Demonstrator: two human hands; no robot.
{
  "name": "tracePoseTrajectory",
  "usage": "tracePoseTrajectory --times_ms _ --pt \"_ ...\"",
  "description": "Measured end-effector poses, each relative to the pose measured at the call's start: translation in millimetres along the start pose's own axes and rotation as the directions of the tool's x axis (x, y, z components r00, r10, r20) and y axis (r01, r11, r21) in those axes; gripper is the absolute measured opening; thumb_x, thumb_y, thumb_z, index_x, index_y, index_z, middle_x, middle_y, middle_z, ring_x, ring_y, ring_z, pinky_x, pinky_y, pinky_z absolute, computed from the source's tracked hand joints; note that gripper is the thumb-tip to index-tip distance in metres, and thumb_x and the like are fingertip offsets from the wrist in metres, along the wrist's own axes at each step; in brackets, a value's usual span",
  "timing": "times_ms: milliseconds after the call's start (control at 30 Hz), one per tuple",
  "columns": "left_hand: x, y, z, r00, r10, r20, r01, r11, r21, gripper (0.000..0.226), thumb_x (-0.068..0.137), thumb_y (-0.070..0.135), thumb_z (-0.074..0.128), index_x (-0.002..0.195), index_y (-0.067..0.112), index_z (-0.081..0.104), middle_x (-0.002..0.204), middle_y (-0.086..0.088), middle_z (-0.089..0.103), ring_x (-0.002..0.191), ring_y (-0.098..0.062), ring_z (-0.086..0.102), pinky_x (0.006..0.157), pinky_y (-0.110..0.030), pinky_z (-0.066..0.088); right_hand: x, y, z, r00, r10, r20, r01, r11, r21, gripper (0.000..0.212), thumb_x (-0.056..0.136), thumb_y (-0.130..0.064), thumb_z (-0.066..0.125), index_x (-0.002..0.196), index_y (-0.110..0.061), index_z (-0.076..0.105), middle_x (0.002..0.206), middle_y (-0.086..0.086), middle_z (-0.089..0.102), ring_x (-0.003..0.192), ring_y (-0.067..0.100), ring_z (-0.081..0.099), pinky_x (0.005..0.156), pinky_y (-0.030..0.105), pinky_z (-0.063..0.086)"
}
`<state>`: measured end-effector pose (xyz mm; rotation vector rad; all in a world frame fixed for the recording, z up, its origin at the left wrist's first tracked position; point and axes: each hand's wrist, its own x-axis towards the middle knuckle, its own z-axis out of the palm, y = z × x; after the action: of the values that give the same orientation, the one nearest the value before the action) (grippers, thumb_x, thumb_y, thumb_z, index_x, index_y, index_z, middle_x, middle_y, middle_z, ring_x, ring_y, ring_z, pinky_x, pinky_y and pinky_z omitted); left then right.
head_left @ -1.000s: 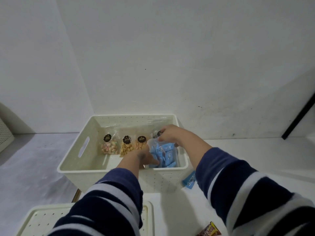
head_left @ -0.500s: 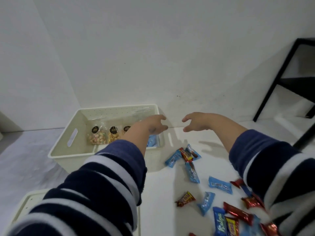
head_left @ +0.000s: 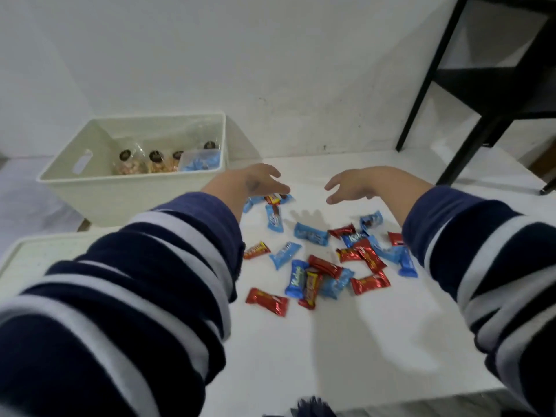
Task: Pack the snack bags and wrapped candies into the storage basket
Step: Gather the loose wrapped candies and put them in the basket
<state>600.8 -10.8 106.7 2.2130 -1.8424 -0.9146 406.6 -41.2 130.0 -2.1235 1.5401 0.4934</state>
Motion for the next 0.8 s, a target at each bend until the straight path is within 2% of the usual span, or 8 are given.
tracePoseTrajectory --times_ms 100,267,367,433,567,700,800 --pt "-17.6 8.7 31.3 0.999 -0.041 -0.007 0.041 0.999 -0.034 0.062 0.089 0.042 0.061 0.143 0.020 0.042 0.150 -0.005 0.038 0.136 -0.026 0.039 0.114 -0.041 0.031 -17.3 34.0 15.7 1.000 -0.023 0.013 0.023 1.000 -0.020 0.056 0.099 -0.034 0.049 0.150 -0.020 0.032 0.158 0.000 0.024 0.139 0.029 0.037 0.109 0.039 0.034" --pt "-47.0 18.3 90.4 0.993 -0.109 0.032 0.111 0.992 -0.052 0.064 0.090 0.043 0.059 0.146 0.022 0.037 0.152 -0.006 0.035 0.137 -0.026 0.038 0.115 -0.039 0.029 -35.7 75.1 57.6 0.996 -0.079 0.051 0.084 0.990 -0.115 0.055 0.099 -0.036 0.047 0.150 -0.019 0.033 0.157 0.002 0.026 0.144 0.023 0.027 0.115 0.038 0.025" --pt "-58.7 15.2 122.3 0.988 -0.150 0.029 0.152 0.984 -0.094 0.066 0.088 0.042 0.063 0.145 0.022 0.037 0.153 -0.005 0.033 0.137 -0.026 0.037 0.114 -0.038 0.030 -40.0 96.8 85.2 0.990 -0.112 0.084 0.119 0.990 -0.082 0.061 0.097 -0.043 0.048 0.151 -0.023 0.029 0.159 0.000 0.022 0.146 0.023 0.024 0.117 0.039 0.020" --pt "-63.0 9.7 143.8 0.981 -0.190 0.023 0.192 0.979 -0.068 0.072 0.084 0.050 0.064 0.145 0.026 0.036 0.153 -0.007 0.031 0.137 -0.028 0.037 0.114 -0.042 0.031 -37.2 114.0 101.8 0.990 -0.103 0.093 0.106 0.994 -0.030 0.067 0.093 -0.049 0.051 0.152 -0.028 0.024 0.160 0.000 0.019 0.146 0.024 0.023 0.118 0.040 0.021" --pt "-74.2 -2.4 185.4 0.955 -0.298 0.004 0.298 0.954 0.016 0.084 0.078 0.065 0.061 0.148 0.037 0.025 0.160 -0.006 0.009 0.145 -0.034 0.015 0.116 -0.049 0.022 -27.7 142.3 131.2 0.997 -0.048 0.055 0.052 0.997 -0.064 0.081 0.086 -0.062 0.053 0.152 -0.035 0.017 0.159 0.011 0.019 0.145 0.034 0.022 0.117 0.047 0.025" --pt "-78.4 -7.4 219.8 0.951 -0.306 0.036 0.304 0.951 0.061 0.101 0.074 0.073 0.056 0.152 0.034 0.007 0.161 -0.004 -0.009 0.147 -0.037 -0.004 0.118 -0.054 0.011 -15.7 166.2 158.5 1.000 -0.016 0.003 0.016 1.000 0.013 0.089 0.080 -0.067 0.056 0.152 -0.039 0.011 0.162 0.008 -0.001 0.149 0.032 -0.004 0.119 0.056 0.007" --pt "-67.8 -5.9 238.5 0.960 -0.278 -0.016 0.277 0.946 0.171 0.111 0.066 0.086 0.047 0.151 0.037 -0.006 0.159 0.003 -0.021 0.147 -0.032 -0.016 0.113 -0.066 0.005 -2.6 182.6 172.2 0.999 -0.006 -0.046 0.008 0.999 0.041 0.094 0.077 -0.072 0.055 0.151 -0.043 0.006 0.162 0.006 -0.012 0.148 0.031 -0.015 0.117 0.058 -0.001"
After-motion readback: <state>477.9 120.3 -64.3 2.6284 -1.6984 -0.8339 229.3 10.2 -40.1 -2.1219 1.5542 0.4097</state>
